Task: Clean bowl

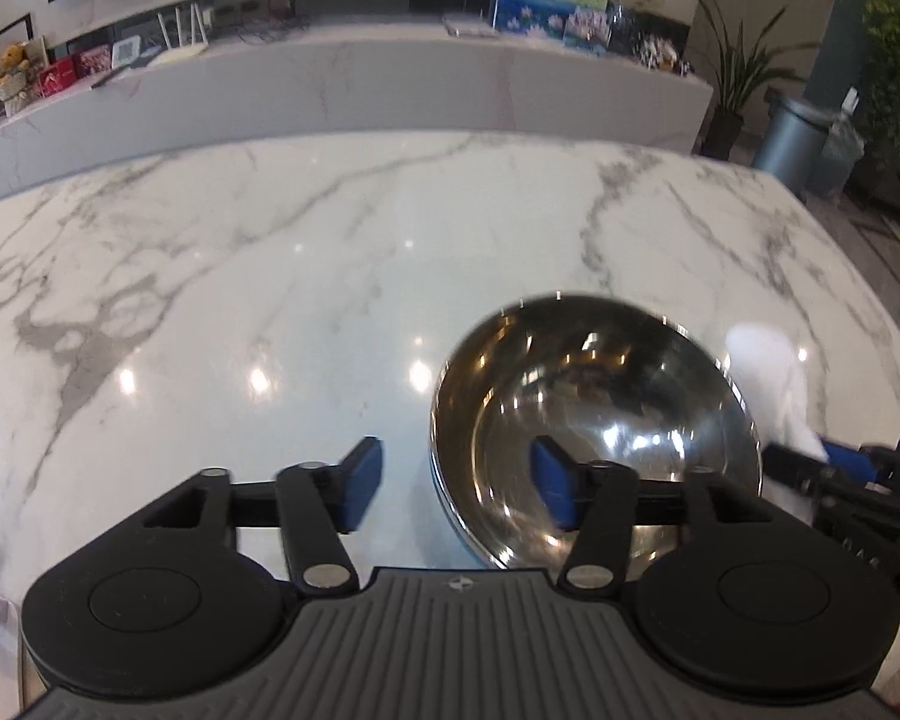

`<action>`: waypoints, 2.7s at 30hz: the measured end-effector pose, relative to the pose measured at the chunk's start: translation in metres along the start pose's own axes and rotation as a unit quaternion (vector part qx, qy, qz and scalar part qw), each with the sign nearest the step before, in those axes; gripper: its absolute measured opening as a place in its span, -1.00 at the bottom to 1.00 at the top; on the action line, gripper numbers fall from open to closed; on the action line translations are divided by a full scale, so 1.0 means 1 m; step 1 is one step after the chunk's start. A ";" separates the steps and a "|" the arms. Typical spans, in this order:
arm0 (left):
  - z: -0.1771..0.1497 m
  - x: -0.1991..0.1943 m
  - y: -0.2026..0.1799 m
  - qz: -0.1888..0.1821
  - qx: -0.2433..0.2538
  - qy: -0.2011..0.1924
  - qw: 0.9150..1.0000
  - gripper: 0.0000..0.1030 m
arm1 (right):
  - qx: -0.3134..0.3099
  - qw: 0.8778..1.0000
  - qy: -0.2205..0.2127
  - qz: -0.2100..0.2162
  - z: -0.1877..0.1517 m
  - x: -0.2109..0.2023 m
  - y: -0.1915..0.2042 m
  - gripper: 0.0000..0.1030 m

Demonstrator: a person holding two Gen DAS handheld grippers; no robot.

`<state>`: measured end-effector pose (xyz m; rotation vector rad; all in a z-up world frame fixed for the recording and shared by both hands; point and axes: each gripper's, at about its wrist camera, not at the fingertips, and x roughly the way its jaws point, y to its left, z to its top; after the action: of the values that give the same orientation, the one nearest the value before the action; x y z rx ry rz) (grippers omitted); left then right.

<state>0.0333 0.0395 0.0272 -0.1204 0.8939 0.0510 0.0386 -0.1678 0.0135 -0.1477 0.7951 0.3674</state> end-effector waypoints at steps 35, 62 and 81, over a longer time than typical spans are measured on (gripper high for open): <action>-0.019 -0.038 0.011 -0.036 -0.018 -0.055 0.998 0.72 | 0.020 0.999 -0.010 -0.026 -0.007 -0.038 0.010 0.80; -0.065 -0.044 -0.028 0.003 0.053 -0.029 0.998 0.72 | 0.014 0.999 -0.028 -0.025 -0.037 -0.059 0.017 0.80; -0.068 -0.031 -0.029 0.011 0.044 0.003 0.999 0.72 | 0.020 0.999 -0.017 -0.022 -0.043 -0.054 0.011 0.80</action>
<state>-0.0363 0.0021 0.0117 -0.0289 0.9011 0.0310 -0.0293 -0.1830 0.0231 -0.1216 0.7649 0.3110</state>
